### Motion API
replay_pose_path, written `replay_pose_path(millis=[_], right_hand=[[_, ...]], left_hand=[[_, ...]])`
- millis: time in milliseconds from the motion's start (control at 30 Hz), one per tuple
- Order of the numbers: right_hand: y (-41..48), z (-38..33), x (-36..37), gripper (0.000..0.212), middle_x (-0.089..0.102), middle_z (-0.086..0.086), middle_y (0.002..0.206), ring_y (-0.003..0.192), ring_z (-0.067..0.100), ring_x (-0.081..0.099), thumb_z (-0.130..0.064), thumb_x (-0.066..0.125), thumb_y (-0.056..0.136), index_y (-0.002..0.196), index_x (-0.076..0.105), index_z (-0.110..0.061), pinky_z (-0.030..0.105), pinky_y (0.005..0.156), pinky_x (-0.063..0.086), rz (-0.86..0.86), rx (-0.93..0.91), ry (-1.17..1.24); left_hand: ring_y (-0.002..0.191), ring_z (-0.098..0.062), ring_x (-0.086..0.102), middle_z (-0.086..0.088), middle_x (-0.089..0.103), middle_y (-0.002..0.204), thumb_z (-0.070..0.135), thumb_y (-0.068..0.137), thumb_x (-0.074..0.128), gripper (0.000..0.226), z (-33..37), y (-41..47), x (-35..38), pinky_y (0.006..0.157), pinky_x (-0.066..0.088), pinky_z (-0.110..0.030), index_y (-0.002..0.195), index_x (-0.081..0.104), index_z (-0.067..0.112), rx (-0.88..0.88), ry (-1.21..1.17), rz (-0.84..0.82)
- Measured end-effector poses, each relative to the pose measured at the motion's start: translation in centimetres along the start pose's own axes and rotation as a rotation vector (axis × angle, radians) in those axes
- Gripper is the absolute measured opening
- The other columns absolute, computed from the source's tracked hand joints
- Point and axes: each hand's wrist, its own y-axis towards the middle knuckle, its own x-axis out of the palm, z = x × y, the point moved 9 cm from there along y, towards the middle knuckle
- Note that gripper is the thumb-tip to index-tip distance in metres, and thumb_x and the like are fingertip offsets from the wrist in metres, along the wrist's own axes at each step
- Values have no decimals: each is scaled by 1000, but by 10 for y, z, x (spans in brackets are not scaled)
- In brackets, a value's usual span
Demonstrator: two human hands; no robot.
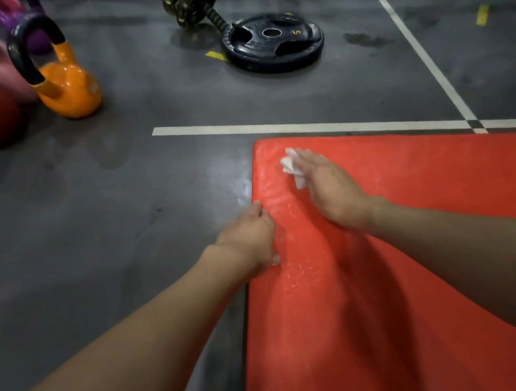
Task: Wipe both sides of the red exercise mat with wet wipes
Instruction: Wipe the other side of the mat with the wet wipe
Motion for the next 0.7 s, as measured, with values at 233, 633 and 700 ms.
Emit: replay_pose_path(millis=[233,633,700], right_hand=[[108,25,12,63,21,12,163,151,30,16,7,35,91,153,30,-8,40,122,13,-28,35,-108],[27,-17,55,74,15,12,164,152,27,12,8,39,86,155,22,-8,35,122,2,-211,-186,-117],[-5,-32,56,75,14,8,164,152,25,10,7,39,85,156,22,-10,29,121,-3,-209,-217,-92]], left_hand=[[150,-25,11,-8,-8,164,30,88,70,98,0,0,6,117,20,-32,155,3,3,6,4,88],[148,-26,20,-9,4,164,21,83,74,89,-2,-3,6,117,26,-38,151,21,1,-46,-173,17],[137,-27,42,-14,42,150,11,82,69,57,-10,-11,0,108,38,-34,135,49,5,-75,-389,122]])
